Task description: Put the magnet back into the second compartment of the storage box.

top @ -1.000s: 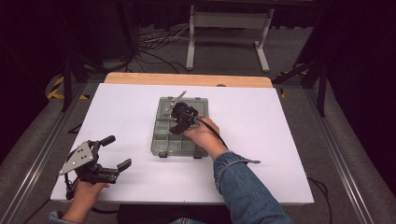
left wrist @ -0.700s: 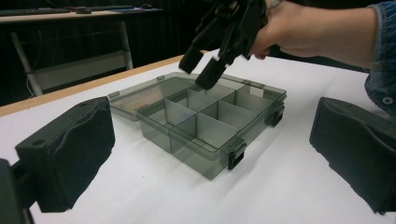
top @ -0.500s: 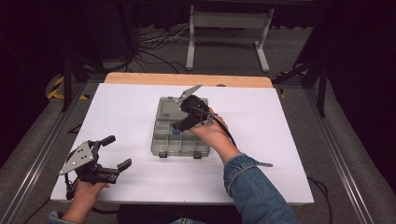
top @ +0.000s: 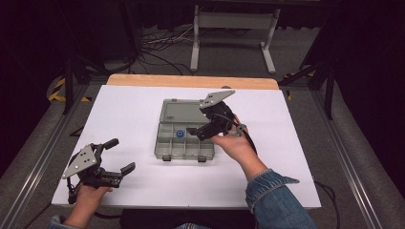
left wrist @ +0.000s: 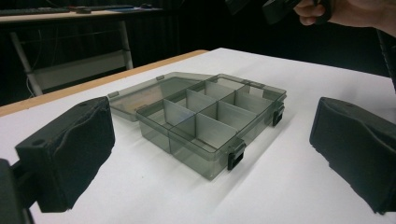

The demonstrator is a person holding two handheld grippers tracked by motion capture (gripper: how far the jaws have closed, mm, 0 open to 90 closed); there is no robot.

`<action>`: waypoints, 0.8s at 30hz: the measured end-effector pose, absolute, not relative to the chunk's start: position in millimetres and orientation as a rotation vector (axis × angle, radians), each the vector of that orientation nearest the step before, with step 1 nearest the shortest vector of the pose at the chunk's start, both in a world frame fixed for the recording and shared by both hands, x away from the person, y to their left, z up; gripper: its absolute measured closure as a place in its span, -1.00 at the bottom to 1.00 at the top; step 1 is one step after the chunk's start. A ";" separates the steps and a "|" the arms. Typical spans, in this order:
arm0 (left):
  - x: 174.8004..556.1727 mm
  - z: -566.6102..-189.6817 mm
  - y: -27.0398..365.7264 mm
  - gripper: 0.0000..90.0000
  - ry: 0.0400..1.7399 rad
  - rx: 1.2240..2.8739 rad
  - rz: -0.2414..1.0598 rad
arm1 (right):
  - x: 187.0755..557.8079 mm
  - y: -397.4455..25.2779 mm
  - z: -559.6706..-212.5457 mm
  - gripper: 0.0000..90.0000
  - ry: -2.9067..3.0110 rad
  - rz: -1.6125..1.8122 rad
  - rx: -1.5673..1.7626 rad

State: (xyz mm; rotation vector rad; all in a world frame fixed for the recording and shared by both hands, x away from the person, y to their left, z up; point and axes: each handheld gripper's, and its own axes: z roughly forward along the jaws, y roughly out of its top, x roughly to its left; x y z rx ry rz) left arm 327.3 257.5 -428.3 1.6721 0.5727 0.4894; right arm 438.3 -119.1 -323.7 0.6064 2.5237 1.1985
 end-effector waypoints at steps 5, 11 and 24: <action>327.4 -428.3 257.5 -0.98 0.573 1.669 0.489 | 425.4 -137.4 -319.3 -0.89 2.472 1.241 0.609; 327.4 -428.3 257.3 -0.98 0.576 1.667 0.489 | 410.8 -164.5 -319.3 -0.98 2.408 1.308 0.634; 327.6 -428.1 257.5 -0.98 0.579 1.672 0.495 | 383.2 -213.7 -331.3 -0.99 2.292 1.386 0.661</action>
